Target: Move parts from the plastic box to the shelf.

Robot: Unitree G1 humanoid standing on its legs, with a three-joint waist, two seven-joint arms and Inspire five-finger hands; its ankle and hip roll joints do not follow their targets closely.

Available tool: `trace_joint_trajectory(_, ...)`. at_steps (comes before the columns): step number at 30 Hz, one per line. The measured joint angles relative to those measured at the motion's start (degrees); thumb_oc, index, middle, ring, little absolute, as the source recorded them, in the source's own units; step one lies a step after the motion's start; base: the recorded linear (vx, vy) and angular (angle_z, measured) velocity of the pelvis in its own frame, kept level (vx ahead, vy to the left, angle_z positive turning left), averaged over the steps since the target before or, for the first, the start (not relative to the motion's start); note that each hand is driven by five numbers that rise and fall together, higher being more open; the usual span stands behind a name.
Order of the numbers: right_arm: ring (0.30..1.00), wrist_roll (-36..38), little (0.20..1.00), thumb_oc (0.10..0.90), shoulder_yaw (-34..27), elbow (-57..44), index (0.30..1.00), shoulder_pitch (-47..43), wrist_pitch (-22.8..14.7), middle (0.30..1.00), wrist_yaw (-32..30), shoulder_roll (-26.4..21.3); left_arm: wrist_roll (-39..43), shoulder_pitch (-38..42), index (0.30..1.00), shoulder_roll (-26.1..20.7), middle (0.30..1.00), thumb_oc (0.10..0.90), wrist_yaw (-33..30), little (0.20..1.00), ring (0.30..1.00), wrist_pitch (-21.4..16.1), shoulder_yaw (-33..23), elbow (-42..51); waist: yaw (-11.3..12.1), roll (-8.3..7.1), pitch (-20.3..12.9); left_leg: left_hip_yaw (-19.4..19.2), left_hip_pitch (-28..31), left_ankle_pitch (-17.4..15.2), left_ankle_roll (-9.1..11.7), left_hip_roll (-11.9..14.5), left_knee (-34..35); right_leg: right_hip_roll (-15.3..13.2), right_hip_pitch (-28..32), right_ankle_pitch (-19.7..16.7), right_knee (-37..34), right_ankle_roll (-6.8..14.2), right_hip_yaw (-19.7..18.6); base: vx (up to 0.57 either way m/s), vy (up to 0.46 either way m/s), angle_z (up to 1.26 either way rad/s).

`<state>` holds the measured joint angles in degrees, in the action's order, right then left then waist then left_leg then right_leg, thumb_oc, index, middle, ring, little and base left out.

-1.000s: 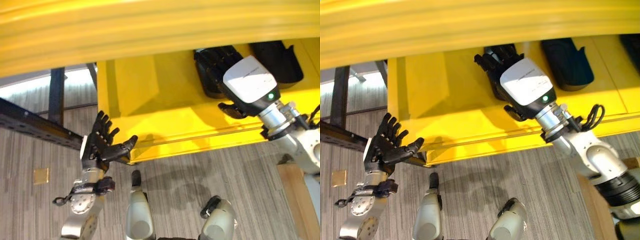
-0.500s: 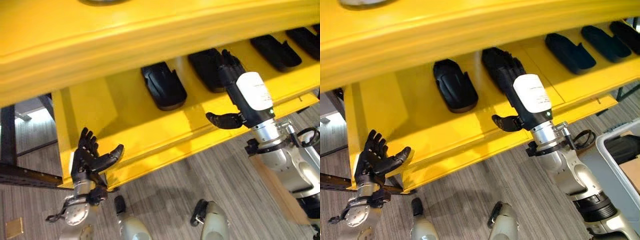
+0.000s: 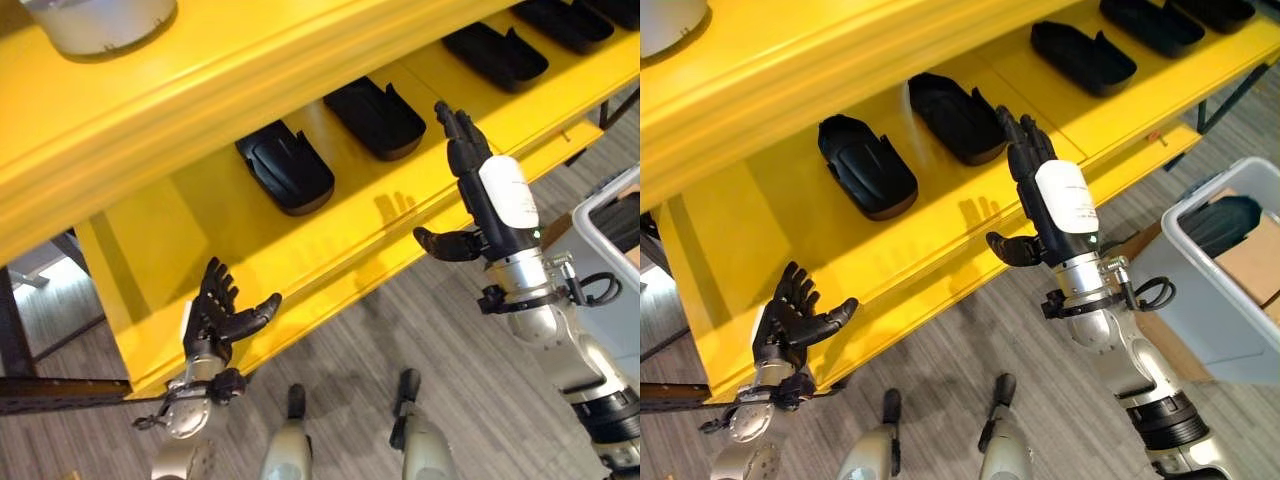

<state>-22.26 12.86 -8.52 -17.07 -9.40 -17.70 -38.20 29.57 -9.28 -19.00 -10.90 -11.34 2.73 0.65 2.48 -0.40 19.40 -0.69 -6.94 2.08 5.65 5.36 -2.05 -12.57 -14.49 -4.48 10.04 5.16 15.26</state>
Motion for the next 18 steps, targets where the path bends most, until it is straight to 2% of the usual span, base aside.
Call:
trace_joint_trajectory(2,1.0,0.0,1.0,0.9,0.3,0.0,1.0,-0.7,-0.5,1.0,0.6,1.9,-0.8,-0.6,1.0,0.1,1.0,0.9,-0.1,1.0,1.0,0.0,-0.2,-0.2,0.7,-0.46,0.0,-1.1,0.8,0.3,-0.5,-0.6,0.3,0.5,2.2,-3.7,-5.3,-0.5,-1.3,0.12,0.077,-0.25)
trace_joint_trajectory(5,1.0,0.0,1.0,0.9,0.2,0.0,1.0,-0.6,-1.0,1.0,1.2,3.4,-0.8,-1.1,1.0,-0.1,1.0,0.9,0.1,1.0,1.0,0.0,-0.2,-0.3,0.9,-1.42,-0.2,-2.7,4.8,0.5,-1.0,-1.2,3.1,0.7,7.1,-6.4,-11.7,0.6,-2.2,0.07,0.116,-0.22)
trace_joint_trajectory(7,1.0,0.0,1.0,0.9,0.0,-0.2,1.0,-1.0,-1.2,1.0,1.3,4.9,-0.8,-1.2,1.0,-0.5,1.0,0.9,0.0,1.0,1.0,0.0,-0.3,-0.3,0.9,-3.07,-1.1,-4.9,6.1,0.6,-1.2,-1.4,4.3,1.0,7.5,-7.9,-14.0,0.7,-4.0,0.1,0.13,-0.41)
trace_joint_trajectory(13,1.0,0.1,1.0,0.9,0.2,-0.2,1.0,0.1,-1.3,1.0,3.5,7.0,-1.0,-0.7,1.0,-0.5,1.0,0.9,0.3,1.0,1.0,0.1,-0.6,-0.4,-1.7,-4.51,-2.1,-9.2,10.0,-0.9,-1.7,-1.6,4.7,1.5,7.8,-8.2,-13.1,0.9,-7.5,0.06,0.114,-0.45)
trace_joint_trajectory(14,1.0,0.1,1.0,0.9,0.2,-0.2,1.0,0.3,-1.2,1.0,3.8,7.1,-1.0,-0.3,1.0,-0.6,1.0,0.9,0.1,1.0,1.0,0.1,-0.4,-0.4,-2.4,-4.68,-2.2,-10.7,10.3,-2.2,-2.6,-1.7,3.9,1.8,6.9,-8.4,-11.7,0.9,-8.6,0.01,0.087,-0.48)
trace_joint_trajectory(15,1.0,0.1,1.0,0.9,0.3,-0.2,1.0,0.3,-1.2,1.0,3.9,7.2,-1.0,-0.1,1.0,-0.7,1.0,0.9,0.2,1.0,1.0,0.1,-0.4,-0.5,-2.1,-4.67,-2.2,-11.4,10.1,-2.7,-2.8,-1.7,3.3,1.7,6.4,-8.4,-10.9,0.9,-8.9,-0.03,0.054,-0.63)
trace_joint_trajectory(17,1.0,0.0,1.0,0.9,0.3,-0.2,1.0,0.2,-1.2,1.0,4.0,7.4,-1.0,0.9,1.0,-0.7,1.0,0.9,0.3,1.0,1.0,0.0,-0.1,-0.5,-2.3,-4.77,-2.2,-13.8,10.6,-4.5,-3.1,-2.4,1.6,1.9,5.4,-11.0,-10.8,1.2,-8.9,-0.08,0.001,-0.82)
trace_joint_trajectory(18,1.0,0.1,1.0,0.9,0.7,0.0,1.0,-0.7,-1.1,1.0,4.0,8.4,-1.0,1.2,1.0,-0.9,1.0,0.9,0.1,1.0,1.0,0.0,-0.3,-0.5,-1.8,-4.72,-2.2,-13.8,9.6,-5.9,-4.0,-3.0,0.1,2.6,3.5,-14.6,-11.3,2.1,-8.4,-0.03,-0.057,-1.53)
